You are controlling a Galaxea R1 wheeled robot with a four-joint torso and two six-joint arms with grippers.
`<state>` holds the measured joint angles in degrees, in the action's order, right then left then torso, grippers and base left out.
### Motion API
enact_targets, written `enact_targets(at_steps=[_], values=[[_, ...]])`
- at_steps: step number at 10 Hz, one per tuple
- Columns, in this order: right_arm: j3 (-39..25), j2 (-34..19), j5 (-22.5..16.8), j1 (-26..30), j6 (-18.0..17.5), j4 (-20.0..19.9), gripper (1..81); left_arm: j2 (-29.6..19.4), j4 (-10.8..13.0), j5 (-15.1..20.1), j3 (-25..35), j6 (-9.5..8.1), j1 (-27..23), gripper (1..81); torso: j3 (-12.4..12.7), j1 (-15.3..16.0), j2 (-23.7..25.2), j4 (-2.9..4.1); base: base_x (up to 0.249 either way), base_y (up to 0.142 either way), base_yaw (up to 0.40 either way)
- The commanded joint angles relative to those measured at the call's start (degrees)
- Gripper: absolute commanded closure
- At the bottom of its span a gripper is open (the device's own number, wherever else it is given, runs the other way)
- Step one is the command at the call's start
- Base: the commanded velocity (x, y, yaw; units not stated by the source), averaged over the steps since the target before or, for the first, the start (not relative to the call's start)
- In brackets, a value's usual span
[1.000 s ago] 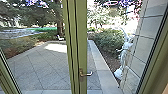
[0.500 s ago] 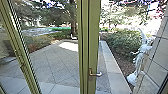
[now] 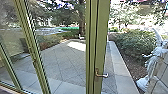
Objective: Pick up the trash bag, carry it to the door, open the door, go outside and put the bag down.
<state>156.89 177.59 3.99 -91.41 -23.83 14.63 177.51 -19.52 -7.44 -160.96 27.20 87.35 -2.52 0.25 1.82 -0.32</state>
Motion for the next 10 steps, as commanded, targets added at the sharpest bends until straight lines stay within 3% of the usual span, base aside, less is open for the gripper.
enact_targets(at_steps=[1,4,10], values=[[-0.6,1.2,-2.8,2.4,0.5,0.8,1.0,0.3,0.8,3.2,0.1,0.49,-2.7,81.1,0.0,0.0,0.0,0.00,0.000,0.000,0.141],[-0.6,1.1,-2.8,2.2,0.5,0.8,1.0,0.3,0.7,3.2,0.0,0.40,-2.7,81.1,0.0,0.0,0.0,0.00,0.000,0.000,0.121],[-0.9,1.3,-2.8,1.9,0.4,0.6,1.0,0.2,0.1,3.1,0.0,-0.13,-2.7,81.1,0.0,0.0,0.0,0.00,0.000,-0.011,0.000]])
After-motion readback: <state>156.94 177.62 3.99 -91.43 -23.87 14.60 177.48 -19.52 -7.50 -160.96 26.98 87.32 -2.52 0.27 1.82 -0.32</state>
